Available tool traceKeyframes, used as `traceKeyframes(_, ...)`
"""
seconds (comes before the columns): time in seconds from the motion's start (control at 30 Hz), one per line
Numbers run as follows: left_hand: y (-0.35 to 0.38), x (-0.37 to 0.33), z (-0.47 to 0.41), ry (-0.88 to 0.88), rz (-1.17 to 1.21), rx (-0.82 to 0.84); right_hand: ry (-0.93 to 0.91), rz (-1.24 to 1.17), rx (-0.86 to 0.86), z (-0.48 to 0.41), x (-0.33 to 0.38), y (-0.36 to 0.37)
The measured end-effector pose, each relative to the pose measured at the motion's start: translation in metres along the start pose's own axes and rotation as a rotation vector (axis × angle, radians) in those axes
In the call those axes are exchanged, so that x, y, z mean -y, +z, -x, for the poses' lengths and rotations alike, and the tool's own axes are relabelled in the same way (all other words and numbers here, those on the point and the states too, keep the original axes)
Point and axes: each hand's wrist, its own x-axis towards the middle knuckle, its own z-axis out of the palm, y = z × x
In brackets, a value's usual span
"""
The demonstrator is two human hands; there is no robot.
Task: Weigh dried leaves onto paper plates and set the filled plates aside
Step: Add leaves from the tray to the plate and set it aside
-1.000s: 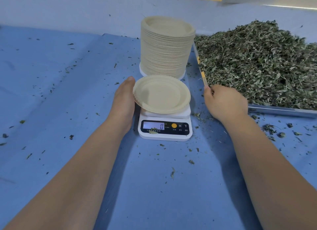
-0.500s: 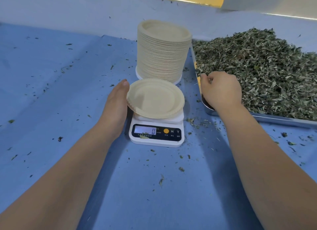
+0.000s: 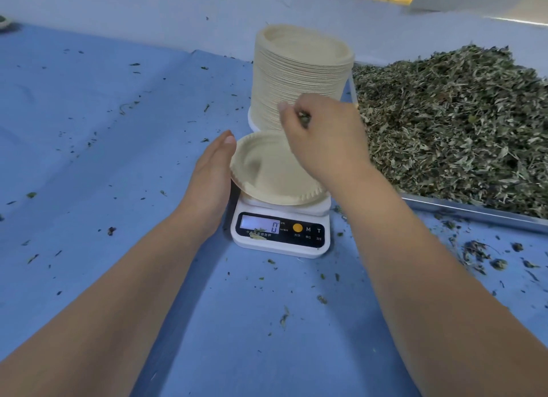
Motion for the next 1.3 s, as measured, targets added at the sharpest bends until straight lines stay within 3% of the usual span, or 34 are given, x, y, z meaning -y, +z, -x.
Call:
traceKeyframes(0.17,-0.002,-0.003,0.002,-0.001,0.036,-0.019,-0.045,-0.103,0.277,0.000,0.015,0.021)
traceKeyframes(0.27,-0.001,-0.006,0.005,0.004,0.034,-0.030,-0.028,-0.120,0.329,0.000,0.013,0.026)
traceKeyframes(0.67,0.005,-0.008,0.009,0.021,-0.023,-0.091,0.155,-0.273,0.101,0.012,-0.015,-0.009)
traceKeyframes(0.77,0.007,-0.008,0.010,0.006,-0.021,-0.064,0.168,-0.134,0.043,0.024,-0.039,-0.024)
traceKeyframes(0.87,0.009,-0.010,0.011,-0.024,-0.035,-0.183,0.211,0.149,0.003,0.044,-0.074,-0.039)
traceKeyframes(1.07,0.013,-0.010,0.012,-0.003,-0.069,-0.231,0.450,0.537,0.286,0.060,-0.099,-0.036)
traceKeyframes(1.3,0.014,-0.013,0.016,-0.054,-0.022,-0.232,0.356,0.548,0.217,0.063,-0.095,-0.034)
